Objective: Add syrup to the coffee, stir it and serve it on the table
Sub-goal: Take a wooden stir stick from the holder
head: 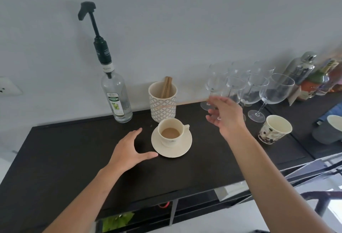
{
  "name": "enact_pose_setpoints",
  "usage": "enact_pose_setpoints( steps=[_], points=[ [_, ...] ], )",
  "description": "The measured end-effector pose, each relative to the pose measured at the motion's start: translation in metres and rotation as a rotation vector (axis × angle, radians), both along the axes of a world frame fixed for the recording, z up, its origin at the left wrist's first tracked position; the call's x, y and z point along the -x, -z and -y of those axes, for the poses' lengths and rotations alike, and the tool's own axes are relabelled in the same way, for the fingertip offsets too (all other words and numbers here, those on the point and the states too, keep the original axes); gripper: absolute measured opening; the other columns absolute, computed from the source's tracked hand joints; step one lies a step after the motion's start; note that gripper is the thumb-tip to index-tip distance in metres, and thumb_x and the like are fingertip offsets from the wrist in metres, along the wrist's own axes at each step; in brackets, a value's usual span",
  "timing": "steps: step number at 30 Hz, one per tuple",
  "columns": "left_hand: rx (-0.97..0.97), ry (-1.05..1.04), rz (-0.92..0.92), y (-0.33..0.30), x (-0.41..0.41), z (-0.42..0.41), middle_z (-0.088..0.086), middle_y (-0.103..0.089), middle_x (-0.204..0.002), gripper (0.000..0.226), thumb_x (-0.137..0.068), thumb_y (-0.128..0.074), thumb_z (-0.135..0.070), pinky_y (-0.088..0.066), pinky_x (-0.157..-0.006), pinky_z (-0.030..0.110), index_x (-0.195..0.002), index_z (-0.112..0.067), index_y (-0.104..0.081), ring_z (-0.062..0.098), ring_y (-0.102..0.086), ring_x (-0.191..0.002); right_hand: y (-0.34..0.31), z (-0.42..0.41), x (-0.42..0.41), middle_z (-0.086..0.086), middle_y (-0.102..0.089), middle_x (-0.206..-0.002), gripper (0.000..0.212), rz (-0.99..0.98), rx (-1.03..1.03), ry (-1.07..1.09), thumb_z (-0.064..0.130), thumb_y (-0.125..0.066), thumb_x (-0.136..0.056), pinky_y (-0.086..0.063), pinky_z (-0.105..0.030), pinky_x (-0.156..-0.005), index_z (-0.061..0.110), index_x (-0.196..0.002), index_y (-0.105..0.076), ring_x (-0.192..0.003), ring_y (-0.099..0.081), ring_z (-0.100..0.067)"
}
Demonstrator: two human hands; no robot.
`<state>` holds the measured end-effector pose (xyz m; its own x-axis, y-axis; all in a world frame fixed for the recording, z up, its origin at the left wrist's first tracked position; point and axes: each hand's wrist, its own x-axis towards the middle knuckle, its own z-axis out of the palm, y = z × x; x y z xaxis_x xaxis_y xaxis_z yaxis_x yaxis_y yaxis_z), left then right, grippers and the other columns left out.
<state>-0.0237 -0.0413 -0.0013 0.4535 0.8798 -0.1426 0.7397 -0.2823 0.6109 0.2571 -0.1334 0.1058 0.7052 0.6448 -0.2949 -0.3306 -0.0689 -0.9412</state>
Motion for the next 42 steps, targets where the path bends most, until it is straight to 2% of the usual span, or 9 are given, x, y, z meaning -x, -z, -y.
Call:
enact_pose_setpoints(
  steps=[8, 15, 18, 26, 31, 35, 39, 42],
  points=[
    [0.011, -0.05, 0.019, 0.004, 0.024, 0.01, -0.005, -0.031, -0.16, 0.132, -0.04, -0.081, -0.075, -0.027, -0.118, 0.044, -0.154, -0.036, -0.028, 0.02, -0.025, -0.148, 0.077, 0.047, 0.023, -0.004, -0.077, -0.1, 0.012, -0.005, 0.264, -0.061, 0.022, -0.077, -0.092, -0.055, -0.03, -0.052, 0.015, -0.101, -0.074, -0.069, -0.059, -0.016],
    [-0.006, -0.028, 0.046, 0.003, 0.014, 0.014, -0.004, -0.032, -0.16, 0.134, -0.038, -0.081, -0.075, -0.025, -0.12, 0.044, -0.154, -0.033, -0.028, 0.018, -0.024, -0.149, 0.109, 0.027, 0.042, -0.002, -0.074, -0.1, 0.013, -0.003, 0.382, -0.075, 0.023, -0.076, -0.093, -0.056, -0.028, -0.049, 0.018, -0.104, -0.071, -0.07, -0.063, -0.016],
    [-0.018, -0.014, 0.042, 0.004, 0.01, 0.014, -0.004, -0.031, -0.16, 0.134, -0.039, -0.08, -0.076, -0.025, -0.119, 0.043, -0.155, -0.034, -0.027, 0.018, -0.023, -0.149, 0.116, 0.019, 0.041, -0.002, -0.074, -0.097, 0.012, 0.045, 0.436, -0.072, 0.024, -0.077, -0.093, -0.053, -0.027, -0.046, 0.019, -0.102, -0.071, -0.063, -0.06, -0.015],
    [-0.027, 0.002, 0.022, 0.002, 0.001, 0.012, -0.004, -0.029, -0.161, 0.132, -0.041, -0.078, -0.077, -0.023, -0.119, 0.044, -0.155, -0.035, -0.025, 0.019, -0.02, -0.15, 0.12, 0.021, 0.042, -0.003, -0.072, -0.09, 0.023, 0.138, 0.482, -0.063, 0.032, -0.08, -0.089, -0.052, -0.027, -0.044, 0.02, -0.104, -0.069, -0.053, -0.06, -0.014],
    [-0.026, 0.038, 0.008, 0.003, -0.004, 0.008, -0.005, -0.026, -0.162, 0.134, -0.041, -0.077, -0.08, -0.022, -0.119, 0.043, -0.155, -0.036, -0.023, 0.018, -0.018, -0.151, 0.115, 0.027, 0.04, 0.006, -0.072, -0.107, 0.029, 0.216, 0.448, -0.081, 0.035, -0.079, -0.09, -0.053, -0.026, -0.043, 0.021, -0.112, -0.068, -0.055, -0.067, -0.014],
    [-0.026, 0.051, 0.003, 0.004, -0.012, 0.008, -0.003, -0.026, -0.163, 0.133, -0.043, -0.078, -0.079, -0.022, -0.119, 0.043, -0.156, -0.035, -0.022, 0.019, -0.018, -0.151, 0.108, 0.032, 0.035, 0.008, -0.07, -0.102, 0.03, 0.215, 0.454, -0.105, 0.039, -0.077, -0.09, -0.055, -0.027, -0.044, 0.022, -0.112, -0.065, -0.058, -0.07, -0.015],
    [-0.026, 0.068, -0.027, 0.005, -0.022, 0.01, -0.002, -0.022, -0.164, 0.134, -0.045, -0.078, -0.078, -0.021, -0.119, 0.043, -0.157, -0.034, -0.018, 0.019, -0.015, -0.152, 0.108, 0.035, 0.028, 0.005, -0.07, -0.11, 0.033, 0.265, 0.468, -0.11, 0.036, -0.077, -0.091, -0.055, -0.027, -0.045, 0.022, -0.118, -0.064, -0.06, -0.071, -0.016],
    [-0.026, 0.082, -0.036, 0.006, -0.028, 0.011, 0.001, -0.019, -0.164, 0.134, -0.049, -0.083, -0.072, -0.021, -0.119, 0.042, -0.157, -0.031, -0.016, 0.019, -0.015, -0.152, 0.108, 0.035, 0.027, 0.005, -0.071, -0.098, 0.03, 0.224, 0.486, -0.136, 0.032, -0.077, -0.092, -0.057, -0.028, -0.046, 0.022, -0.117, -0.064, -0.059, -0.071, -0.016]
  ],
)
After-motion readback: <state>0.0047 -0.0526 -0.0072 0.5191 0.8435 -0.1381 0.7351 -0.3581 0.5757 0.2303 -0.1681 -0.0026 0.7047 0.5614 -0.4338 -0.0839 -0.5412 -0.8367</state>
